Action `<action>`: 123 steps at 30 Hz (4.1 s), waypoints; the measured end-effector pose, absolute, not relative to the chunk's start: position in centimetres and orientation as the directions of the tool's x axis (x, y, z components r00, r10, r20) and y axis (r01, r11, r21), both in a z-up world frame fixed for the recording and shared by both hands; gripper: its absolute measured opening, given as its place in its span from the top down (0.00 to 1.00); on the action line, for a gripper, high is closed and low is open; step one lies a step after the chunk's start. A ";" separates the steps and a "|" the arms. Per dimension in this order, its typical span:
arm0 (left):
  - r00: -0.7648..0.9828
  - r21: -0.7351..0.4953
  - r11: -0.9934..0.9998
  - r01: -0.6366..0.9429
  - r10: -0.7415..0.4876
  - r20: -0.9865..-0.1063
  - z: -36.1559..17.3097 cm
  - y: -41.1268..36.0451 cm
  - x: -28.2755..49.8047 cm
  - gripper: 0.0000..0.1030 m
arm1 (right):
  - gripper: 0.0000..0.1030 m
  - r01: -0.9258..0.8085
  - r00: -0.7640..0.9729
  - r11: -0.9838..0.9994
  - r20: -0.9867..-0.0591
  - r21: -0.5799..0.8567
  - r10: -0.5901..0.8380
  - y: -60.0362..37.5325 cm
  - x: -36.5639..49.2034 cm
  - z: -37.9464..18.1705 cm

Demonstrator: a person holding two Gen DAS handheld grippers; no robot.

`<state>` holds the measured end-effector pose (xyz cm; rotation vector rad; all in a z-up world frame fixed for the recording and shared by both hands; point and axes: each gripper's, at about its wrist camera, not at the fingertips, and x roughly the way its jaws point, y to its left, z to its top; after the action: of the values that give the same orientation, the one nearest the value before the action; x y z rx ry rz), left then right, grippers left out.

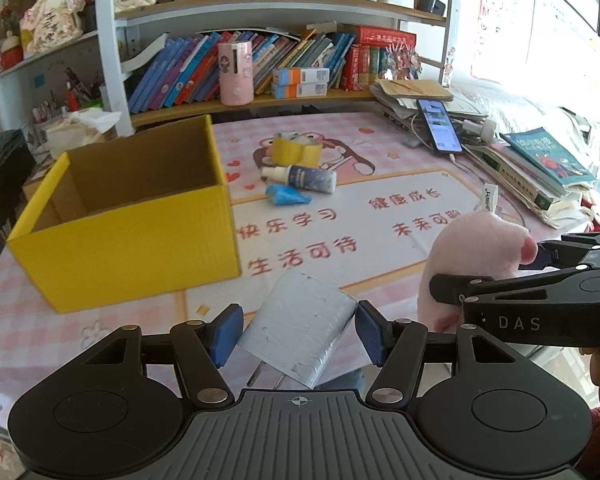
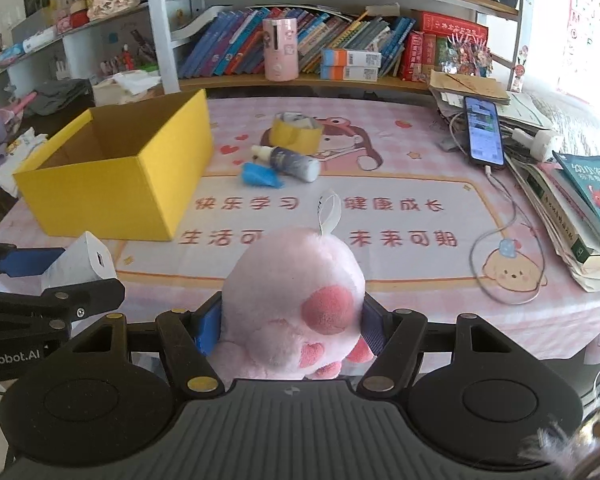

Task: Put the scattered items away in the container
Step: 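Carry the pig plush and charger over the yellow box with both tools, then lower both held items into the box and open both tools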

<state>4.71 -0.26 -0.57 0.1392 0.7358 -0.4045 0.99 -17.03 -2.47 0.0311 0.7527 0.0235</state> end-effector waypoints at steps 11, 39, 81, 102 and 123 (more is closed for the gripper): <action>0.702 -0.024 0.939 0.344 -0.274 -0.658 -0.2 4.6 3.6 0.41 | 0.36 -0.093 0.739 0.995 -0.668 0.022 0.084 -12.1 0.7 -1.7; 0.746 -0.032 0.979 0.202 -0.175 -0.643 -0.4 11.3 3.4 0.41 | 0.36 -0.271 0.719 0.962 -0.673 -0.039 0.175 -4.7 2.0 -1.0; 0.858 0.056 0.975 0.216 -0.162 -0.488 6.9 13.1 14.3 0.41 | 0.36 -0.381 0.817 0.921 -0.496 -0.083 0.294 -1.7 13.8 4.7; 0.702 0.290 0.907 0.307 -0.010 -0.712 -0.4 8.8 31.2 0.41 | 0.36 -0.749 0.586 0.560 -0.749 -0.355 0.309 3.7 29.4 -3.7; 0.680 0.322 0.904 0.283 0.047 -0.731 -2.1 8.7 33.2 0.21 | 0.18 -0.756 0.565 0.566 -0.763 -0.327 0.314 2.7 32.1 -4.7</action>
<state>33.22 8.73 -2.08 0.4344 0.8181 -0.1370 32.14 2.70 -4.72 -0.7070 0.7086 0.6949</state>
